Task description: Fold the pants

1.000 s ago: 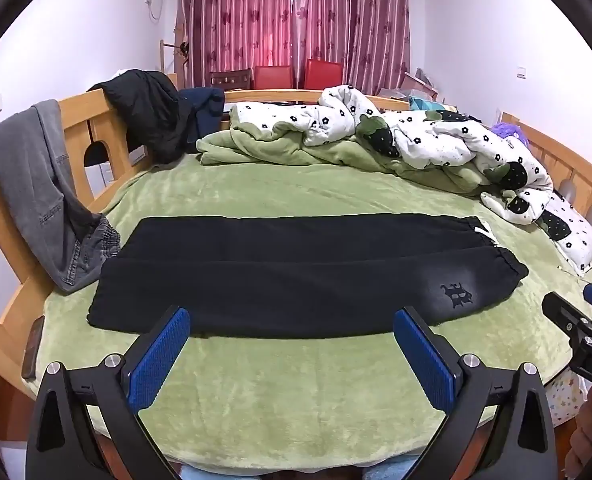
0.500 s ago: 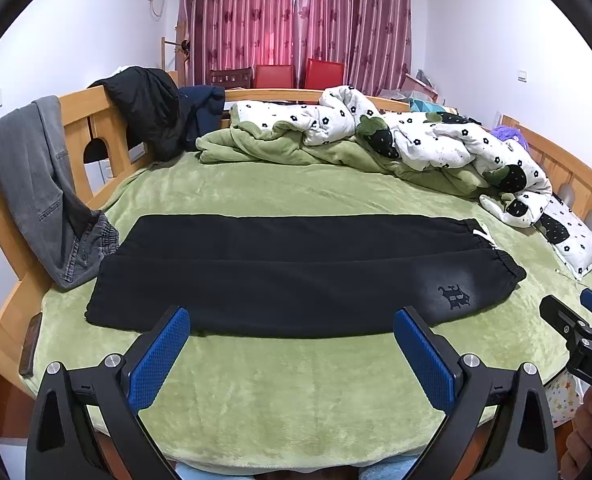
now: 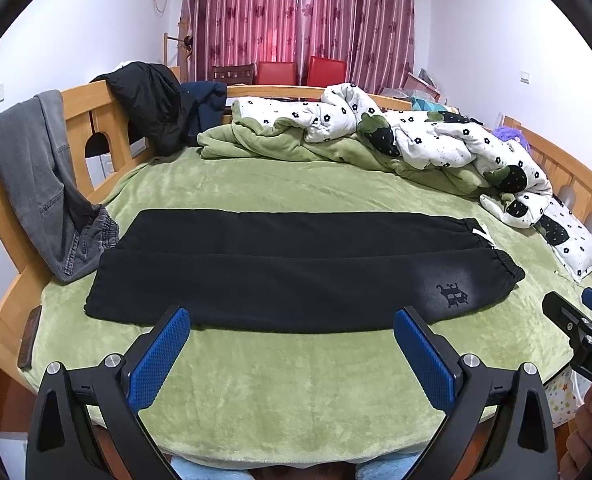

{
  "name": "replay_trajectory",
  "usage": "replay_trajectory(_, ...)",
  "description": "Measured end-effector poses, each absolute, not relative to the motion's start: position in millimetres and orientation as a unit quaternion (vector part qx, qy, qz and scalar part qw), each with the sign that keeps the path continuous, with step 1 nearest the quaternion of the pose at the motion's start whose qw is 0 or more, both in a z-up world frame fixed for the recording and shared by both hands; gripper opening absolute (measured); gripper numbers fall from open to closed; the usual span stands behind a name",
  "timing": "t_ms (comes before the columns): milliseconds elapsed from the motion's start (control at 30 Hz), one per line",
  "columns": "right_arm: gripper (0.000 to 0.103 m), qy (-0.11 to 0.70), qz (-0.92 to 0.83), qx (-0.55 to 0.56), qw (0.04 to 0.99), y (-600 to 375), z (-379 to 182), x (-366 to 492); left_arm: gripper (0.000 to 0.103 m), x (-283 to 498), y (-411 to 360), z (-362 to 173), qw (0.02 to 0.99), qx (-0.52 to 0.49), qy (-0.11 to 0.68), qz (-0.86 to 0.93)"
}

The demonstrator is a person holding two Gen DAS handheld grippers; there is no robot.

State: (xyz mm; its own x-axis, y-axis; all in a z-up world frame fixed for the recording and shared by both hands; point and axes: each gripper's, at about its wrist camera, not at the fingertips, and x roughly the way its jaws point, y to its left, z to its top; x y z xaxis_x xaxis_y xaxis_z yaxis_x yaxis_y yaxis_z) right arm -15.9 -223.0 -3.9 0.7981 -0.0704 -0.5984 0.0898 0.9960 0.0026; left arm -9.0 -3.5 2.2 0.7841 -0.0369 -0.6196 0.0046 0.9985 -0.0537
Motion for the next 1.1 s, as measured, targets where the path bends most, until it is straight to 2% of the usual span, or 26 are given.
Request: replay_trajectory(1100,0.103,0.32,-0.036,0.008,0.947,-211.0,-6.1,-15.3,0.103,-8.9,3.0,3.2,0.943,-0.028,0.332,-0.007)
